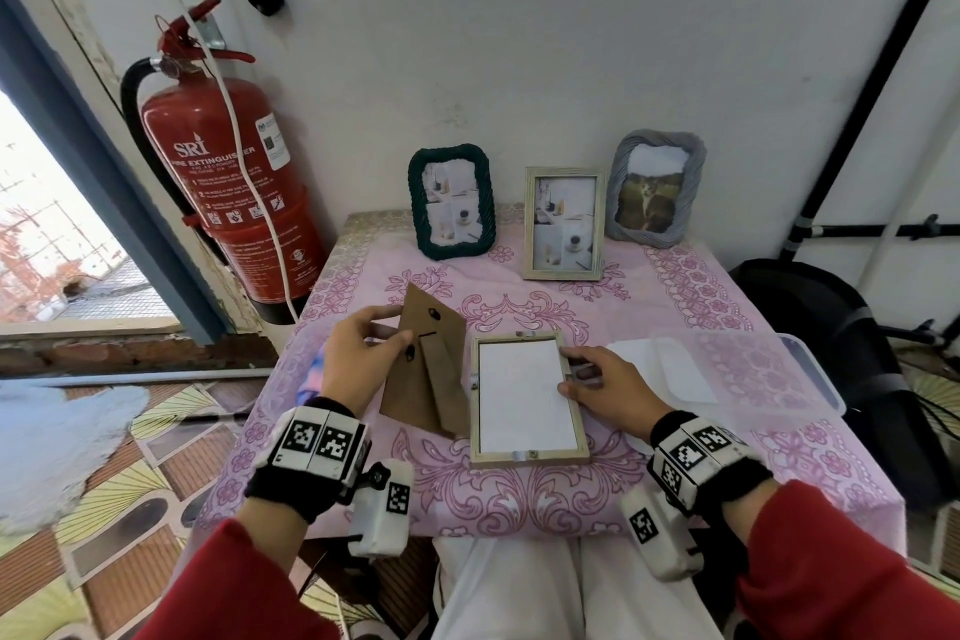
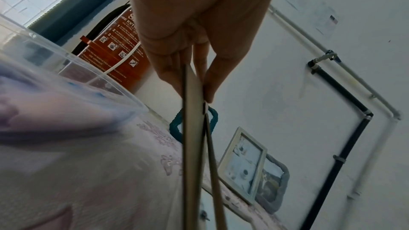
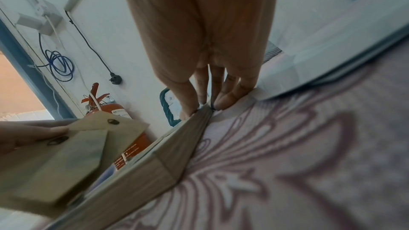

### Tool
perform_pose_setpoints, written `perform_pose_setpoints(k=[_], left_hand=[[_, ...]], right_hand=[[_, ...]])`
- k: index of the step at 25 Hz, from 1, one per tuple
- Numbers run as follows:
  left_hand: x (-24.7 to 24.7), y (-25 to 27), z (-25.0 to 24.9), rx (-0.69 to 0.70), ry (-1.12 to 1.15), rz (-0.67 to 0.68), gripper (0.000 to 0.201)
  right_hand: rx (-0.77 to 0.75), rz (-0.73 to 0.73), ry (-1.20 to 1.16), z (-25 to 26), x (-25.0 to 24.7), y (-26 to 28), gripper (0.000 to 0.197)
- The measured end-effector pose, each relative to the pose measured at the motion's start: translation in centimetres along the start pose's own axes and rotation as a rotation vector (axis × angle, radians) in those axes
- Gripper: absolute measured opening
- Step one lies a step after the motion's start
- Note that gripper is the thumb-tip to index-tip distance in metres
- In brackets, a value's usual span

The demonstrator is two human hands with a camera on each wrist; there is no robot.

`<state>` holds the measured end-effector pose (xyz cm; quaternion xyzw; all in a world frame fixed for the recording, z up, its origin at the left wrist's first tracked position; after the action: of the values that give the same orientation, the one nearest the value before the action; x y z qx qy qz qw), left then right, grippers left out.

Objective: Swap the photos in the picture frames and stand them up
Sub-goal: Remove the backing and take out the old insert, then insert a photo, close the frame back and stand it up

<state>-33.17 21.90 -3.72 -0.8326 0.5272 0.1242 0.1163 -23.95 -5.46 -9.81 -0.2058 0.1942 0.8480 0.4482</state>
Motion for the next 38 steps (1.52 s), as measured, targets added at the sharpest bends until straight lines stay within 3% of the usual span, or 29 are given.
perform_pose_setpoints(k=[3, 6, 16, 20, 25, 28, 33, 38], left_hand=[[0.5, 0.0, -0.4, 0.006, 0.124, -0.014, 0.032], [2.3, 0.3, -0.3, -0.056, 0.219, 0.082, 0.034], [7.3, 1.0, 2.0, -0.167, 0.288, 0.207, 0.043], [8.4, 1.2, 2.8, -0.166, 0.224, 0.226, 0.045], [8.8, 1.0, 3.4, -0.081, -0.069, 0.183, 0.044], [9.2, 0.9, 3.8, -0.09, -0.089, 0.216, 0.046], [9.3, 1.2, 4.3, -0.072, -0.1, 0.209, 0.067], [8.7, 0.7, 4.6, -0.098, -0.084, 0.231, 0.048]], right_hand=[[-0.005, -0.006, -0.024, -0.1, -0.1, 0.2, 0.051], [-0.01, -0.007, -0.043, -0.1, -0.1, 0.3, 0.05], [-0.029, -0.01, -0.083, -0.1, -0.2, 0.7, 0.048], [-0.041, -0.021, -0.071, -0.1, -0.1, 0.6, 0.047], [-0.051, -0.031, -0.07, -0.3, 0.0, 0.7, 0.048], [-0.058, -0.036, -0.066, -0.3, -0.1, 0.7, 0.048], [-0.052, -0.031, -0.075, -0.2, 0.0, 0.6, 0.046], [-0.005, -0.07, -0.181, 0.0, -0.2, 0.2, 0.035]])
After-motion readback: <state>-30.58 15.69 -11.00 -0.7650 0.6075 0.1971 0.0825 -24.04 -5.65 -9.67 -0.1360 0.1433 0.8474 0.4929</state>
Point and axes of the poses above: each hand's wrist, its own y-axis away from the middle knuckle, its own x-axis out of the palm, z = x × y, the point moved 2 cm from there along -y, towards the middle knuckle, and after that the axes turned 8 degrees about z, right-handed, at the moved point
